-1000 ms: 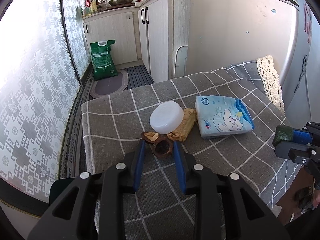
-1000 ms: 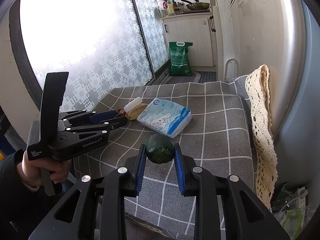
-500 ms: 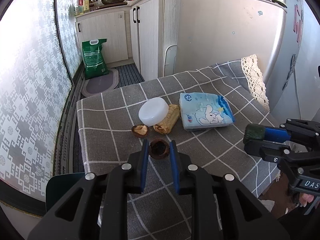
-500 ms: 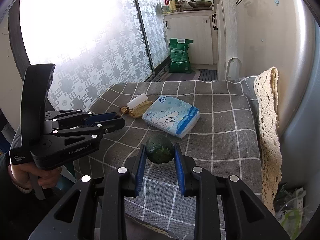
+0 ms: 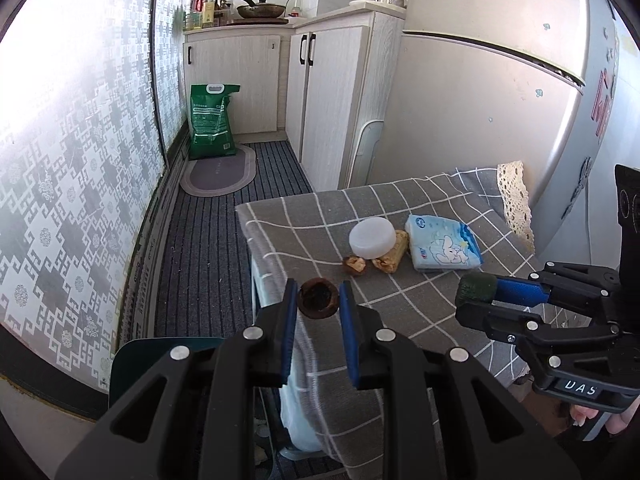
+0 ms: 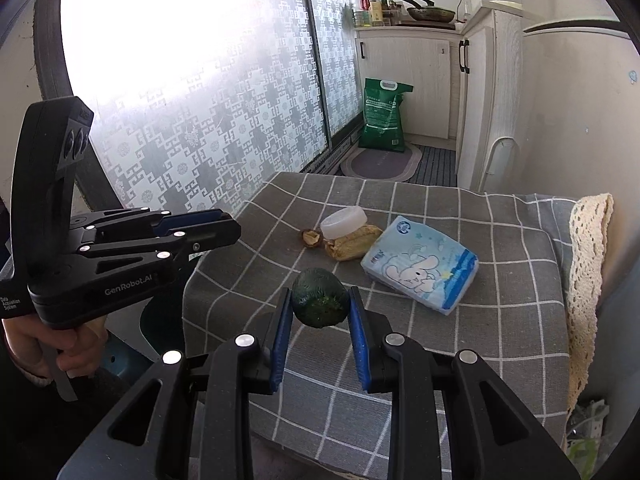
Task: Collect trash
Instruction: 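Carry both items over the teal bin and open the left gripper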
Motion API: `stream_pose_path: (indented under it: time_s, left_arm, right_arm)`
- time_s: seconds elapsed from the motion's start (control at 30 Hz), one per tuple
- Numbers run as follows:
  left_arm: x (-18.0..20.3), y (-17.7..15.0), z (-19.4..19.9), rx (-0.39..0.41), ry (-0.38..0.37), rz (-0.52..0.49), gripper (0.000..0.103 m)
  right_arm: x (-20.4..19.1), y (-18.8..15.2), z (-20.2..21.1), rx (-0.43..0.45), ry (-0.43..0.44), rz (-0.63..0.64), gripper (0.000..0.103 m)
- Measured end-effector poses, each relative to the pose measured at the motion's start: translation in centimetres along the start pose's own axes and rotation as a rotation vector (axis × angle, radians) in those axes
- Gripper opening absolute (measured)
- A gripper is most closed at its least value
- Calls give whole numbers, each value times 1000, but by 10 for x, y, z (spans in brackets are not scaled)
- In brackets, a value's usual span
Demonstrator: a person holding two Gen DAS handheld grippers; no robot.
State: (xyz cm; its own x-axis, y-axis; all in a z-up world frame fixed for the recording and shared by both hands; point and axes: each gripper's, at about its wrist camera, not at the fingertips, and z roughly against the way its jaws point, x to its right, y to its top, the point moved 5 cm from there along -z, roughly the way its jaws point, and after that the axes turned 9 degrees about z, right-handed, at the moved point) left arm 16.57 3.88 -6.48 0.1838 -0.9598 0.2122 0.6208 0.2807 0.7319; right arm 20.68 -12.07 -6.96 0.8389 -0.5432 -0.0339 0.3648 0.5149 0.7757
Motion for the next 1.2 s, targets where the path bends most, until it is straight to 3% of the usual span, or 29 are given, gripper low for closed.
stream_pose_path:
  time_s: [0.33,0.6,0.8,1.2]
  left_arm:
    - [-59,2,33,45,38,71,23]
    - [-108,-8,44,37,72,128,23]
    - [-141,-24,40,-2,95,173,23]
    - [-186,-73,5,-165,145,194,23]
  right_arm:
    - [-50,26,-19,-12,30,75,27]
    - [-88,44,-34,-20,58,130,27]
    - [-118,55,-47,-30,82,170,27]
    - [-161,65,-73,-76,119,213,27]
